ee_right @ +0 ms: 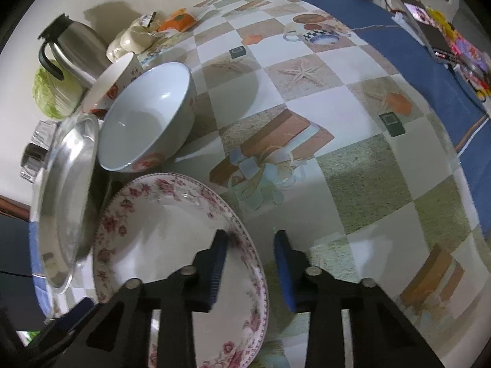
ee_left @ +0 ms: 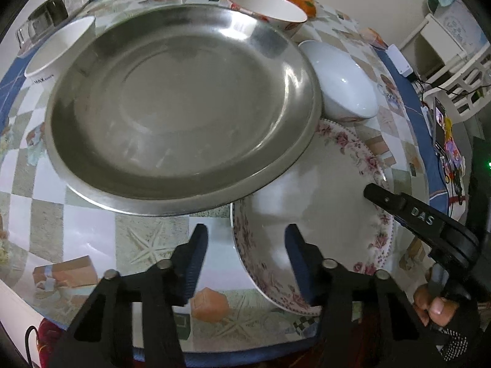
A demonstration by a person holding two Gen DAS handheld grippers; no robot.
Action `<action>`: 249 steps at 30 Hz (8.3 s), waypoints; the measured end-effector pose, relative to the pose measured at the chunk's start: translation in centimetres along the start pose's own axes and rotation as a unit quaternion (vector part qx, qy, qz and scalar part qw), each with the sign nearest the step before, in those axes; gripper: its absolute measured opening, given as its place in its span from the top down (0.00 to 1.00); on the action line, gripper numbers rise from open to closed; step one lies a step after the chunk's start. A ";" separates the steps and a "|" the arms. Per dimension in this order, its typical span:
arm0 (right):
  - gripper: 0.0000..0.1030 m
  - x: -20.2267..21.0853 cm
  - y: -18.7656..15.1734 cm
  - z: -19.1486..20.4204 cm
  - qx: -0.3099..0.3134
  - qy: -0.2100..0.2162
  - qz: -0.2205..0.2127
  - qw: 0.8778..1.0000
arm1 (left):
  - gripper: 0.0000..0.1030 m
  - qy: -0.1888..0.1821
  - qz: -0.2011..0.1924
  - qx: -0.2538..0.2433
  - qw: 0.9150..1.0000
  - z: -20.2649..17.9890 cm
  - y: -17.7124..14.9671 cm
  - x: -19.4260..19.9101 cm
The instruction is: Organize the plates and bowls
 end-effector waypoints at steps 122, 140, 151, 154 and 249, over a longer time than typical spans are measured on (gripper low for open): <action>0.76 8.3 4.2 9.3 0.064 0.181 -0.132 0.972 | 0.74 -0.137 -0.213 0.056 0.966 8.1 7.0 8.4; 0.76 4.9 4.7 15.1 0.101 0.214 -0.100 0.966 | 0.74 -0.112 -0.220 0.115 0.962 13.7 8.1 7.9; 0.76 2.4 4.8 16.4 0.121 0.206 -0.072 0.968 | 0.74 -0.093 -0.217 0.124 0.964 14.4 8.5 6.9; 0.76 1.9 5.0 16.4 0.121 0.207 -0.068 0.968 | 0.74 -0.091 -0.216 0.124 0.964 14.4 8.6 6.6; 0.10 3.9 6.5 15.9 0.182 0.093 -0.127 0.971 | 0.20 0.041 -0.248 0.073 0.965 12.4 10.9 6.6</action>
Point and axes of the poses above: each gripper's, at about its wrist camera, not at the fingertips, and x roughly against the way its jaws point, z to its left, y to its top, the point moved 4 cm from there along -x, roughly the way its jaws point, and after that the axes turned 6 degrees about x, right-handed, at the moved point
